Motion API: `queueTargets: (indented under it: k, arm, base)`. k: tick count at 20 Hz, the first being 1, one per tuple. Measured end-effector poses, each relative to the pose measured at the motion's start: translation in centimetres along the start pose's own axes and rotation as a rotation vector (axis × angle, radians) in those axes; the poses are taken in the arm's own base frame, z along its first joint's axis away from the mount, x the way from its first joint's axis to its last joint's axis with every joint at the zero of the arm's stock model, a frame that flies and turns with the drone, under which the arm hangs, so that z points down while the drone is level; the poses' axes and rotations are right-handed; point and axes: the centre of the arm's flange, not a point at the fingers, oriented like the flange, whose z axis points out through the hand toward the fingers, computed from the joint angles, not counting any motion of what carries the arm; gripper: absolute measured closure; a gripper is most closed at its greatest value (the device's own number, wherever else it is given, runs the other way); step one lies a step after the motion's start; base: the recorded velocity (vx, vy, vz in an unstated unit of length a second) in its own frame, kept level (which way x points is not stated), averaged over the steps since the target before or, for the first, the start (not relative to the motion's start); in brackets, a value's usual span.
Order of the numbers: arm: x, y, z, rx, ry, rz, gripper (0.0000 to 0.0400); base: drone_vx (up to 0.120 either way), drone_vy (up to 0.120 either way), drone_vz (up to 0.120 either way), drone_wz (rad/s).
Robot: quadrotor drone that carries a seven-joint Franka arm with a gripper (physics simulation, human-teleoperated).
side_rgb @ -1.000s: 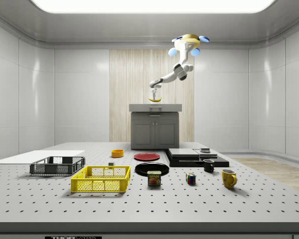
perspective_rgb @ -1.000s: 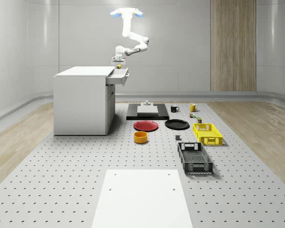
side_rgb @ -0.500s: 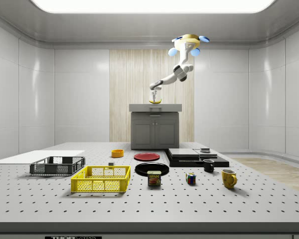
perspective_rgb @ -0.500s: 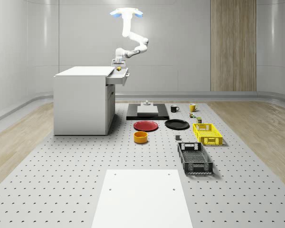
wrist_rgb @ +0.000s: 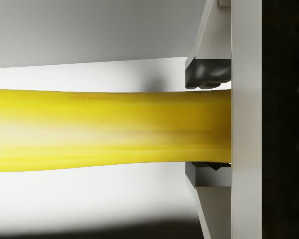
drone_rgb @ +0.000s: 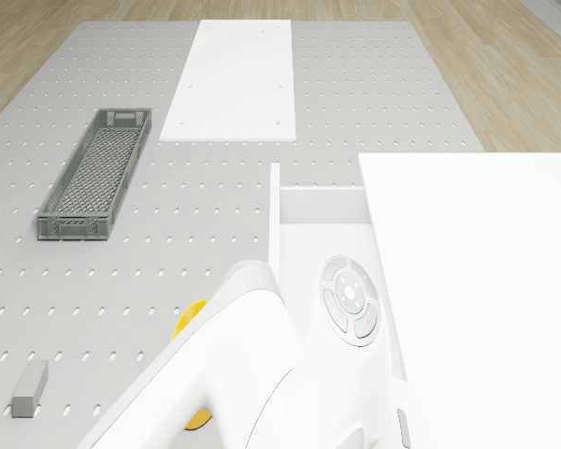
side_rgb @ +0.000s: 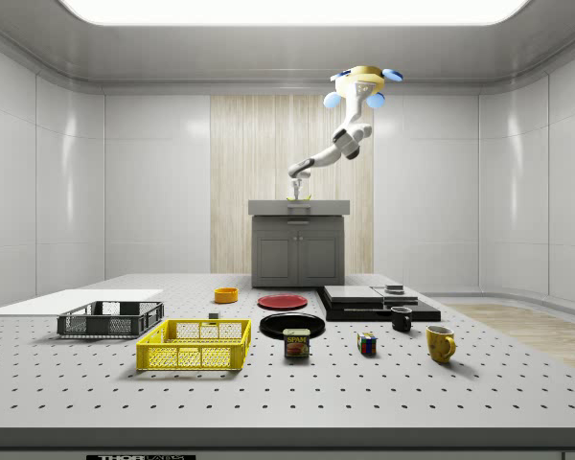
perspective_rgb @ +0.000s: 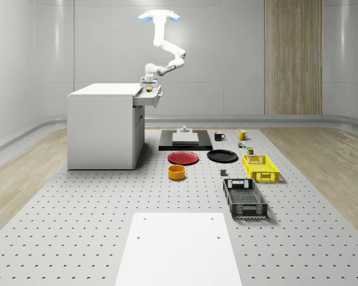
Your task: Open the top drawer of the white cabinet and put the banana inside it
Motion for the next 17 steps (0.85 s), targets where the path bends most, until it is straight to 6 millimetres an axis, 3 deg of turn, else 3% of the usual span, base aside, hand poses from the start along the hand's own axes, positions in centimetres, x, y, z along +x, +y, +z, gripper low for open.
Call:
queueTargets:
  k: [3,6,10,17]
  arm:
    - [-0.01,-0.02,0.31,0.003,-0.001,-0.023,0.0091]
    - [-0.01,-0.04,0.47,0.005,-0.002,-0.037,0.0043]
    - [-0.01,-0.04,0.57,0.006,-0.002,-0.051,0.0016]
    - [-0.01,-0.04,0.61,0.007,-0.003,-0.075,0.0003]
  base:
    - [0.000,0.000,0.000,0.000]
    - [0.000,0.000,0.000,0.000]
    - [0.000,0.000,0.000,0.000]
    - [0.000,0.000,0.000,0.000]
